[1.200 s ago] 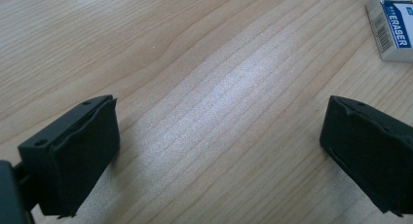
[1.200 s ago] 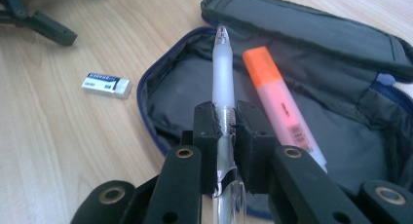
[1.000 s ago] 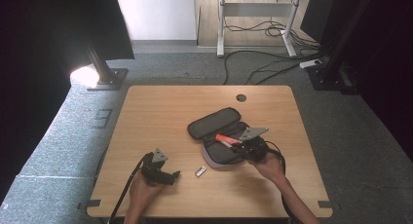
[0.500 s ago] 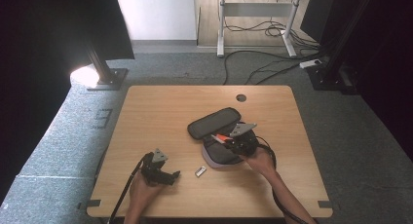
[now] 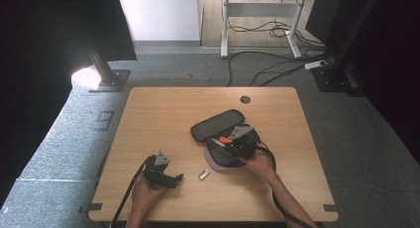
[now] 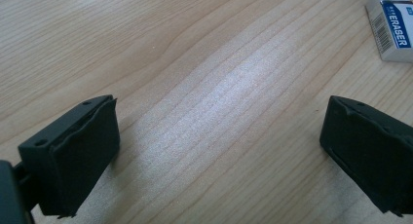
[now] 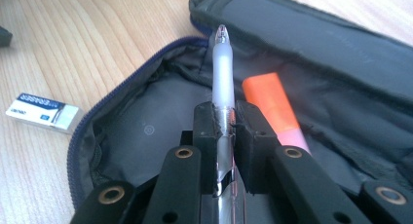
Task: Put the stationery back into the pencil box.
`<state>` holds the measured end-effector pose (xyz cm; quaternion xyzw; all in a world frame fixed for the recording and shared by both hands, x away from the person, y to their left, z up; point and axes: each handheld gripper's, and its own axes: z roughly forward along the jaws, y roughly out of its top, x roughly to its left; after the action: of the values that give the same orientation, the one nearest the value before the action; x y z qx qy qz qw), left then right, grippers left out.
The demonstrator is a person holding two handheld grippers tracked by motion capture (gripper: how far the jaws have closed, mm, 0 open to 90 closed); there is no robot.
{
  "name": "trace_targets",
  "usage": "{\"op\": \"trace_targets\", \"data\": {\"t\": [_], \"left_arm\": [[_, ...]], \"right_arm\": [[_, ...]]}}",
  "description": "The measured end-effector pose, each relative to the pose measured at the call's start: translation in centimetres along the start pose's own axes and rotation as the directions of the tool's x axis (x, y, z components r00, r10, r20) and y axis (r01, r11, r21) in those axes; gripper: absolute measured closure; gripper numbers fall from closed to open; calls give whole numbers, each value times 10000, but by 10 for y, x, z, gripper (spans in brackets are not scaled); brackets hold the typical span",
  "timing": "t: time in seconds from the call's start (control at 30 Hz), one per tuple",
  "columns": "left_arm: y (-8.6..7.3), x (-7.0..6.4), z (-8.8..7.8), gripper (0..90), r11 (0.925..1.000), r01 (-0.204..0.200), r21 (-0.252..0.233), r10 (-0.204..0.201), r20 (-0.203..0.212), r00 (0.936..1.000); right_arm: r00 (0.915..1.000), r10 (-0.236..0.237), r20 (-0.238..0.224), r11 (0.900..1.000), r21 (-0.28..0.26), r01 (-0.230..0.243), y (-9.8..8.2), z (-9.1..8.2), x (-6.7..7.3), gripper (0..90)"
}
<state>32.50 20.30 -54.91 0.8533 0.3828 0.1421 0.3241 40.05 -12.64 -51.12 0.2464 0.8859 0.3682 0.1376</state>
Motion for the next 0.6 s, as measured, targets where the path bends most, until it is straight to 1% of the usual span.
{"op": "trace_targets", "data": {"t": [0.2,0.23,0.33,0.4,0.43,0.6], "left_arm": [[0,0,0,6,10000,-2,3,2,5,10000],[0,0,0,6,10000,-1,0,1,2,10000],[0,0,0,6,10000,-4,4,4,4,10000],[0,0,0,6,10000,-2,5,2,7,10000],[0,0,0,6,10000,-1,5,1,8,10000],[0,0,0,6,10000,3,0,-3,4,10000]], "right_arm": [[9997,85,-220,9999,98,-83,-5,5,0,775],[9994,121,-326,9998,158,-116,-7,6,1,774],[9988,161,-454,9995,282,-149,-8,9,1,765],[9988,143,-458,9995,291,-130,-9,9,2,750],[9986,208,-482,9995,246,-197,-8,9,2,715],[9986,194,-492,9997,129,-187,-6,5,1,667]]}}
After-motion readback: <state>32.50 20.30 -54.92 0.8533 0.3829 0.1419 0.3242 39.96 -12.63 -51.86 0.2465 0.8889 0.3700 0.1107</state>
